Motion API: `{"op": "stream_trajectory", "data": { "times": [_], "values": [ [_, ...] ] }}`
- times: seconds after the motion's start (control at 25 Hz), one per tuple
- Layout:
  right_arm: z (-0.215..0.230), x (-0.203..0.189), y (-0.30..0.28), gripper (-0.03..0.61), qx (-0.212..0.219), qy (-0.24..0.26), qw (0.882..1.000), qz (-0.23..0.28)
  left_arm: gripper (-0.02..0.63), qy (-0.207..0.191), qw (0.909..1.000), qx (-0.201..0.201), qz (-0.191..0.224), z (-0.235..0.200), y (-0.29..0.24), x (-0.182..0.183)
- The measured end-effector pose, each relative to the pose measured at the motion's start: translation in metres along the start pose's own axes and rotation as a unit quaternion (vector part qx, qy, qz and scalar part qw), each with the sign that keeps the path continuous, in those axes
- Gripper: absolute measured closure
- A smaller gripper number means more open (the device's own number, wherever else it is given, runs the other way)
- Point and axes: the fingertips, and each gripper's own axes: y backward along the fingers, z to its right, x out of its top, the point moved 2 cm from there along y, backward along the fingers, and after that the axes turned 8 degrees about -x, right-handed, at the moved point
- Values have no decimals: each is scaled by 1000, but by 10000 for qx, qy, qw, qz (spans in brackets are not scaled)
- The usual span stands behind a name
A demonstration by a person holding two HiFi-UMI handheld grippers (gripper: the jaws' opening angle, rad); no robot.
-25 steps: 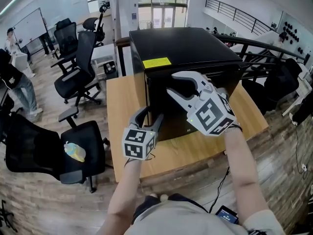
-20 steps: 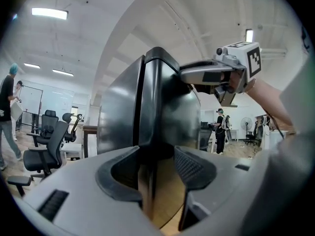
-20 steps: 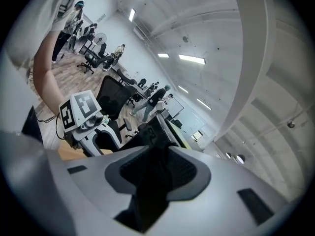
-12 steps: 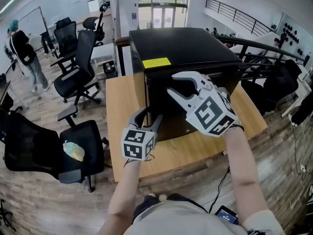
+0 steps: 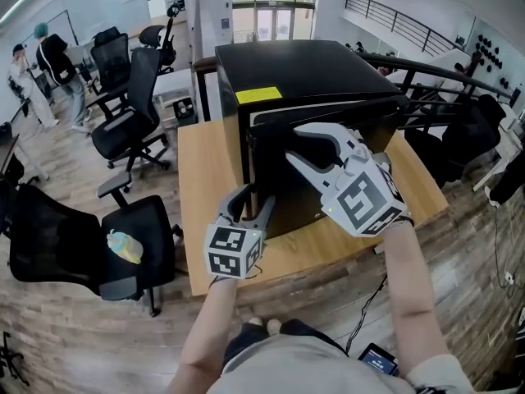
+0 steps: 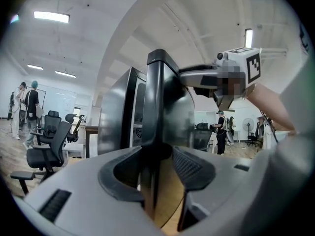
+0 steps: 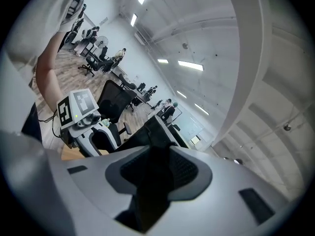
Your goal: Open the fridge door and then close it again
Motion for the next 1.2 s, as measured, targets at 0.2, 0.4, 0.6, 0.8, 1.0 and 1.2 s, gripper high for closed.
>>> {"op": "stream_trajectory", "data": {
  "times": [0.2, 0.4, 0.6, 0.8, 1.0, 1.2],
  "values": [
    [-3, 2, 26, 465, -571, -566, 9963, 299, 430, 82, 9996, -251, 113, 20, 15, -3],
    [-10, 2, 54, 457, -1179, -1202, 9845, 493, 457, -38, 9981, -606, 76, 46, 27, -4],
    [-14, 0, 86, 572, -1727, -1633, 9701, 491, 479, -167, 9951, -975, 20, 72, 37, -8],
    [-31, -18, 104, 571, -1803, -2006, 9627, 209, 489, -57, 9893, -1460, -35, 92, 44, -10],
    [-52, -27, 126, 572, -2051, -2152, 9547, -109, 494, -151, 9765, -2146, -120, 121, 53, -12],
    [-76, -37, 148, 575, -2307, -2419, 9417, -385, 505, -232, 9602, -2778, -165, 152, 58, -17]
  ]
}}
